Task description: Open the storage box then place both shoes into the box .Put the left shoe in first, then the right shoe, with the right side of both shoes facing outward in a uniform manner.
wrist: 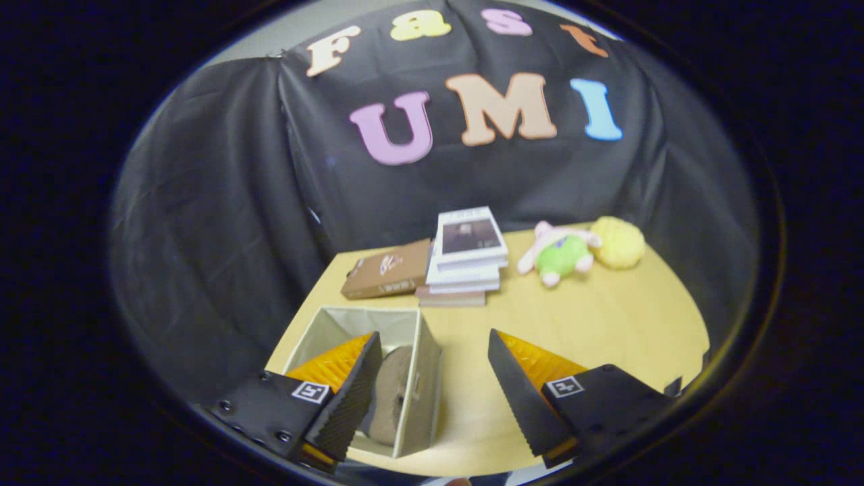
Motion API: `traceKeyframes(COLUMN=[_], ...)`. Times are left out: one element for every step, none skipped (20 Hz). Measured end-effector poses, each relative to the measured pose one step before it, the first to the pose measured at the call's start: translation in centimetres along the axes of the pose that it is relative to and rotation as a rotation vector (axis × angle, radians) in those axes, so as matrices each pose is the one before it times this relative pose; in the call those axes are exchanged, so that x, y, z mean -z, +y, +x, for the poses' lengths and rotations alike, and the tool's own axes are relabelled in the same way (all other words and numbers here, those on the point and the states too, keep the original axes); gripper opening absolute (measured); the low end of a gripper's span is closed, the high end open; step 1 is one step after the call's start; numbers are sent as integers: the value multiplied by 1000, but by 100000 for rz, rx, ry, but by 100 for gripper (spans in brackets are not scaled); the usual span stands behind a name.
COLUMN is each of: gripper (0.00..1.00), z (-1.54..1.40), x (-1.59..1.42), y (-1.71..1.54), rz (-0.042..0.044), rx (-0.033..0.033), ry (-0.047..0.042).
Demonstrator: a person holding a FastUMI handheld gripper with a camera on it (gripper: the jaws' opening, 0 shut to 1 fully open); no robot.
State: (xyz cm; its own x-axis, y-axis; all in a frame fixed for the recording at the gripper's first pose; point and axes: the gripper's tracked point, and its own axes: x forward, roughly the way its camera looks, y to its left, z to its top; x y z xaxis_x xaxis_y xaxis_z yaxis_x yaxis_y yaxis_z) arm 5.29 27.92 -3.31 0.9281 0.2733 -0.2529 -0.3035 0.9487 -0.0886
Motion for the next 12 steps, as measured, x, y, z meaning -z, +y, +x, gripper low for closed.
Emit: traceKeyframes(gripper=[100, 100, 100, 100, 100, 100, 100, 100, 100, 100, 100, 100], z=[-511, -361, -227, -195, -77, -236, -236, -792, -433, -279, -230, 71], x=[-766, -883, -860, -1080, -1007, -954, -881, -1027, -486, -25, -131, -32], y=[-188, -146, -80, -173, -400, -408, -358, -285, -201, -53, -112, -197], rz=[-1629, -490, -285, -828, -1748, -2125, -2033, -1514, -1005, -366, 175, 524], rx=[953, 841, 461, 1075, 1325, 1192, 1274, 902, 746, 507, 838, 999], ry=[-4369, -4025, -4169, -5109, -5086, -5095, -4895, -4319, -2686, -1484, -813, -905])
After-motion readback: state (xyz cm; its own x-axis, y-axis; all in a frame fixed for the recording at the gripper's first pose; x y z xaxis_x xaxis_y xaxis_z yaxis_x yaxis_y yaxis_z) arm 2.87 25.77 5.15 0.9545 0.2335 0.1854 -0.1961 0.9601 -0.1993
